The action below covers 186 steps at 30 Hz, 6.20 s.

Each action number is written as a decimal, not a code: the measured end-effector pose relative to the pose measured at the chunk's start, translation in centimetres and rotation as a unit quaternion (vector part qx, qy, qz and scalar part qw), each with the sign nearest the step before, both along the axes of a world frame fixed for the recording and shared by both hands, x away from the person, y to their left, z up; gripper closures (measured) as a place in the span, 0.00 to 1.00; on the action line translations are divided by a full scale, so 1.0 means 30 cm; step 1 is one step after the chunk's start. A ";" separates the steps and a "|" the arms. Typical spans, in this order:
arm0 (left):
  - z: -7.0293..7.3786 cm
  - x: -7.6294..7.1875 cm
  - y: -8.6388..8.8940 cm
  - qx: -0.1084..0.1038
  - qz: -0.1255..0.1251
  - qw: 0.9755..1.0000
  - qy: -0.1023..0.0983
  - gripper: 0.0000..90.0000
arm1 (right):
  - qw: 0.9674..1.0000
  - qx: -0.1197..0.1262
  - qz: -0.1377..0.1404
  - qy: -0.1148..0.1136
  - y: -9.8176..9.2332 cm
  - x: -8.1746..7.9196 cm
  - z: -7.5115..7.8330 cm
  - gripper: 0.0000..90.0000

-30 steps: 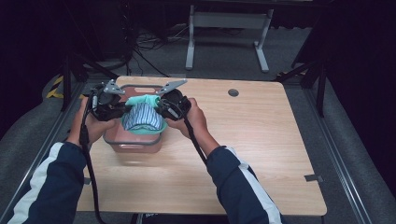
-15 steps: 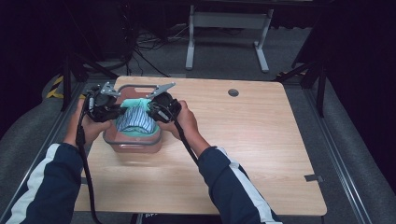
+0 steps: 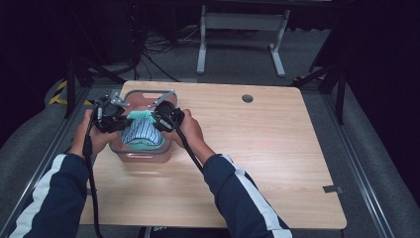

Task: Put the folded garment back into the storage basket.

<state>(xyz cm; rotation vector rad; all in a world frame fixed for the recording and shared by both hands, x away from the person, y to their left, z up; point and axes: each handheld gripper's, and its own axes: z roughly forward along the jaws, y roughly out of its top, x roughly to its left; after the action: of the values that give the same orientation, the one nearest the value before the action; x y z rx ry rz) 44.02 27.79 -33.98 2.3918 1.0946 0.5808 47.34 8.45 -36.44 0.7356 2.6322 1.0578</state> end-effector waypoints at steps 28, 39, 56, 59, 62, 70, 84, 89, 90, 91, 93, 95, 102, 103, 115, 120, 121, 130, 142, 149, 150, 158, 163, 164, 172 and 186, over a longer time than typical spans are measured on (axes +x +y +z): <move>-0.032 -0.074 -0.052 -0.045 -0.004 0.998 -0.046 0.58 | 1.000 -0.014 -0.009 -0.024 -0.101 -0.011 -0.020 0.63; 0.012 -0.147 -0.113 -0.070 -0.028 0.994 -0.075 0.49 | 0.998 -0.029 -0.008 -0.053 -0.198 -0.050 0.024 0.49; -0.005 -0.227 -0.199 -0.101 -0.061 0.989 -0.092 0.22 | 0.996 -0.047 -0.018 -0.076 -0.394 -0.123 0.058 0.34; -0.021 -0.237 -0.220 -0.101 -0.071 0.988 -0.089 0.21 | 0.995 -0.059 -0.017 -0.073 -0.421 -0.132 0.047 0.33; -0.042 -0.257 -0.247 -0.093 -0.080 0.988 -0.093 0.20 | 0.995 -0.069 -0.020 -0.075 -0.451 -0.147 0.042 0.33; -0.073 -0.306 -0.316 -0.082 -0.116 0.985 -0.098 0.22 | 0.993 -0.086 -0.021 -0.080 -0.526 -0.191 0.028 0.32; -0.144 -0.357 -0.405 -0.069 -0.160 0.981 -0.087 0.22 | 0.992 -0.089 -0.037 -0.083 -0.667 -0.262 -0.019 0.33; -0.166 -0.364 -0.417 -0.066 -0.170 0.980 -0.078 0.22 | 0.991 -0.091 -0.042 -0.085 -0.707 -0.280 -0.033 0.32; -0.173 -0.369 -0.422 -0.065 -0.175 0.979 -0.078 0.22 | 0.991 -0.089 -0.044 -0.084 -0.716 -0.285 -0.036 0.33; -0.178 -0.370 -0.424 -0.062 -0.176 0.979 -0.079 0.22 | 0.992 -0.087 -0.045 -0.083 -0.733 -0.294 -0.044 0.33; -0.195 -0.373 -0.429 -0.058 -0.182 0.979 -0.073 0.22 | 0.991 -0.090 -0.046 -0.086 -0.743 -0.298 -0.049 0.33; -0.212 -0.373 -0.432 -0.056 -0.182 0.979 -0.071 0.22 | 0.991 -0.092 -0.049 -0.088 -0.762 -0.308 -0.062 0.33; -0.267 -0.366 -0.439 -0.043 -0.192 0.979 -0.061 0.22 | 0.990 -0.098 -0.059 -0.087 -0.824 -0.338 -0.104 0.33; -0.281 -0.364 -0.438 -0.051 -0.191 0.979 -0.054 0.22 | 0.990 -0.095 -0.064 -0.081 -0.848 -0.345 -0.119 0.33; -0.346 -0.357 -0.425 -0.053 -0.209 0.976 -0.033 0.21 | 0.990 -0.088 -0.089 -0.066 -1.003 -0.393 -0.226 0.32; -0.372 -0.354 -0.417 -0.062 -0.210 0.976 -0.022 0.21 | 0.990 -0.079 -0.097 -0.061 -1.057 -0.412 -0.258 0.32; -0.377 -0.354 -0.416 -0.065 -0.210 0.975 -0.016 0.21 | 0.991 -0.073 -0.100 -0.053 -1.073 -0.418 -0.267 0.32; -0.416 -0.346 -0.398 -0.096 -0.210 0.973 0.007 0.19 | 0.990 -0.030 -0.135 -0.036 -1.196 -0.465 -0.345 0.29; -0.474 -0.346 -0.358 -0.124 -0.195 0.972 0.026 0.16 | 0.984 0.030 -0.174 -0.015 -1.293 -0.501 -0.406 0.21; -0.479 -0.342 -0.356 -0.130 -0.200 0.971 0.024 0.14 | 0.984 0.031 -0.174 -0.014 -1.294 -0.500 -0.406 0.20; -0.479 -0.342 -0.356 -0.129 -0.200 0.971 0.023 0.14 | 0.984 0.029 -0.173 -0.015 -1.294 -0.499 -0.407 0.20; -0.478 -0.340 -0.357 -0.127 -0.201 0.971 0.024 0.13 | 0.983 0.027 -0.182 -0.014 -1.287 -0.496 -0.406 0.20; -0.479 -0.337 -0.361 -0.125 -0.202 0.971 0.027 0.11 | 0.983 0.028 -0.184 -0.014 -1.286 -0.496 -0.407 0.20; -0.478 -0.336 -0.361 -0.125 -0.203 0.971 0.026 0.11 | 0.983 0.028 -0.184 -0.014 -1.286 -0.496 -0.407 0.20; -0.479 -0.336 -0.361 -0.125 -0.202 0.971 0.027 0.11 | 0.982 0.028 -0.184 -0.014 -1.287 -0.497 -0.407 0.20; -0.479 -0.334 -0.362 -0.124 -0.204 0.971 0.028 0.10 | 0.982 0.028 -0.184 -0.014 -1.287 -0.497 -0.407 0.20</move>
<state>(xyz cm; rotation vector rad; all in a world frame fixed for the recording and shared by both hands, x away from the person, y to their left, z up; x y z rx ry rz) 33.99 16.93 -48.34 2.3246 0.6215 0.2199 32.43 -30.15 -48.64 1.1554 2.3231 1.0250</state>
